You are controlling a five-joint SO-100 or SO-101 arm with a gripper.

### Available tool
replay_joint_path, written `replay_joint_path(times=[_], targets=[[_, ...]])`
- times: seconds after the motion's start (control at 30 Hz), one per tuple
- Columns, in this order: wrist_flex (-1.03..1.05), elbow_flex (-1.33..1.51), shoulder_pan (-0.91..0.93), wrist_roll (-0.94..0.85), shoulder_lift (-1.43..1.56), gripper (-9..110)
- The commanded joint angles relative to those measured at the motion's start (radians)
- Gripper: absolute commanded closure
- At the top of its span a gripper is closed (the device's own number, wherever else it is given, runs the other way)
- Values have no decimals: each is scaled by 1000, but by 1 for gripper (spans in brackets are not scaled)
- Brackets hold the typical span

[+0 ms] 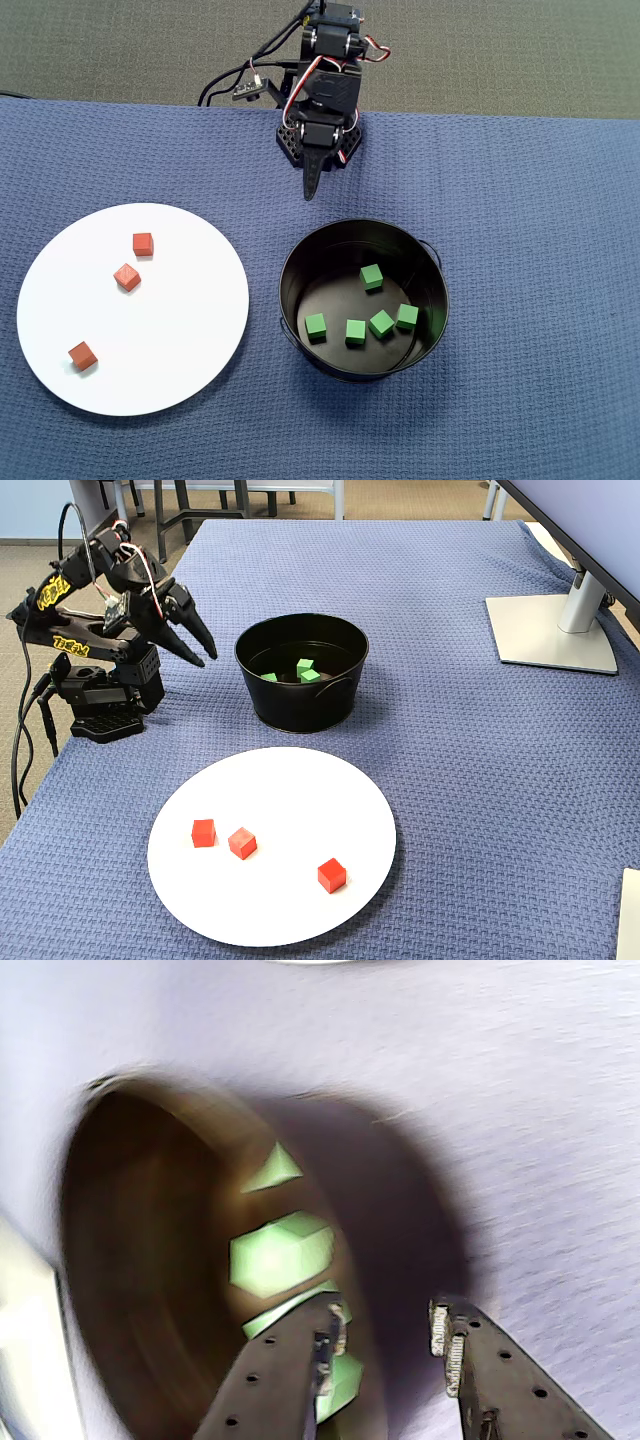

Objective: Pick up the green cubes from the white plate and place them in the black recipient

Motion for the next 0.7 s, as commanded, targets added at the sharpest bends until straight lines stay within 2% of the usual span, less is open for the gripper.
replay_joint_path(times=[0.0, 0.17, 0.67], targets=[[-17, 94, 41, -15, 51, 101], [-64, 242, 31, -21, 58, 101], [-95, 256, -20, -2, 52, 101]])
